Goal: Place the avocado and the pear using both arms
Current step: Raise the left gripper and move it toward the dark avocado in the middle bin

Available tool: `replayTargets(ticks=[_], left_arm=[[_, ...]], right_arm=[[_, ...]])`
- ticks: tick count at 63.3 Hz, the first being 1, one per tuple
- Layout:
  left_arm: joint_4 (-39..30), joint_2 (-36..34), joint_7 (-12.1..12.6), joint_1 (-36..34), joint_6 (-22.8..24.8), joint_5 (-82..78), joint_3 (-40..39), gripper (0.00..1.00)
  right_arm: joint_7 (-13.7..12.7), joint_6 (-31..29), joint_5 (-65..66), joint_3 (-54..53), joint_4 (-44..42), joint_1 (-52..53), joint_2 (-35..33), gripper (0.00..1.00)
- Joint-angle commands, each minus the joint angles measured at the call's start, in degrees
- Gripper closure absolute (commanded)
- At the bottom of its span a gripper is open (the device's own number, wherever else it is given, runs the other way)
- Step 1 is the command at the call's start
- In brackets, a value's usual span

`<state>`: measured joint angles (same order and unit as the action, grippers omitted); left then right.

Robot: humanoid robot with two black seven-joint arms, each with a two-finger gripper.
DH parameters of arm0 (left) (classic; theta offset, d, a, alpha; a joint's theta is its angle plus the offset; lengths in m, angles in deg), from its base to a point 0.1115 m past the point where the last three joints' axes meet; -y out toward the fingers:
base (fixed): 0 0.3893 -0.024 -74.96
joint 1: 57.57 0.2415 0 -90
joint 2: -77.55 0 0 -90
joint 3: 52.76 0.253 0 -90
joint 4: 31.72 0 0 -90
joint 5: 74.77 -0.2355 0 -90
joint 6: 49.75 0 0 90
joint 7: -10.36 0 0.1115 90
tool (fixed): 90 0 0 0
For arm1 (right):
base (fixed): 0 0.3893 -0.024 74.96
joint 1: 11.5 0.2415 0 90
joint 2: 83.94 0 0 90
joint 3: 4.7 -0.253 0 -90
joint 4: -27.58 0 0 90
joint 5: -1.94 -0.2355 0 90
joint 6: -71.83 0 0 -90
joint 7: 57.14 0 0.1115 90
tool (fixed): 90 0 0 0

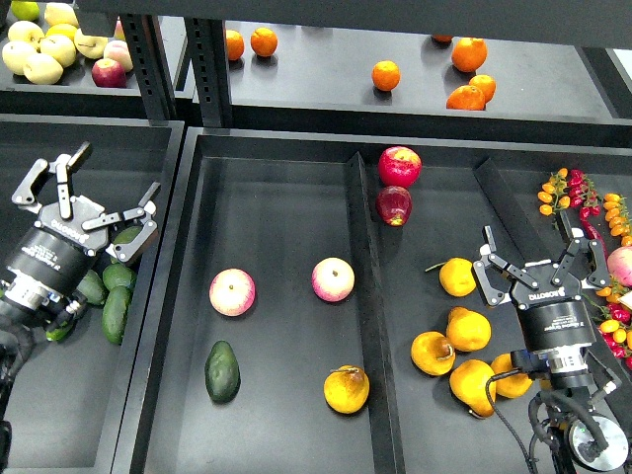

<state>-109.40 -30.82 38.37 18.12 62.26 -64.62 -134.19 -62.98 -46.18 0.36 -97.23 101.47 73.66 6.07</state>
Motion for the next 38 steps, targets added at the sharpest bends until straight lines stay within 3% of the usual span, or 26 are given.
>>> replayTargets(ticks=[1, 19, 38], left_arm=[[1.04, -8.43, -0.01, -4.41, 0.05, 1.98, 8.13, 0.02], [2.97, -20.65, -0.01, -17.33, 1.19, 4.44, 29.57, 0.01], [5.87, -21.44, -0.01, -39.46, 4.7, 4.61, 57.68, 0.01]], right_arm=[[-0.05, 0.0, -0.01, -0.02, -0.06, 0.08, 0.0, 0.0], [-0.05, 0.0, -0.45, -0.55, -0.68, 0.08, 0.0, 0.0], [-0.05, 0.0, -1.06, -0.81, -1.2, 0.53, 0.0, 0.0]])
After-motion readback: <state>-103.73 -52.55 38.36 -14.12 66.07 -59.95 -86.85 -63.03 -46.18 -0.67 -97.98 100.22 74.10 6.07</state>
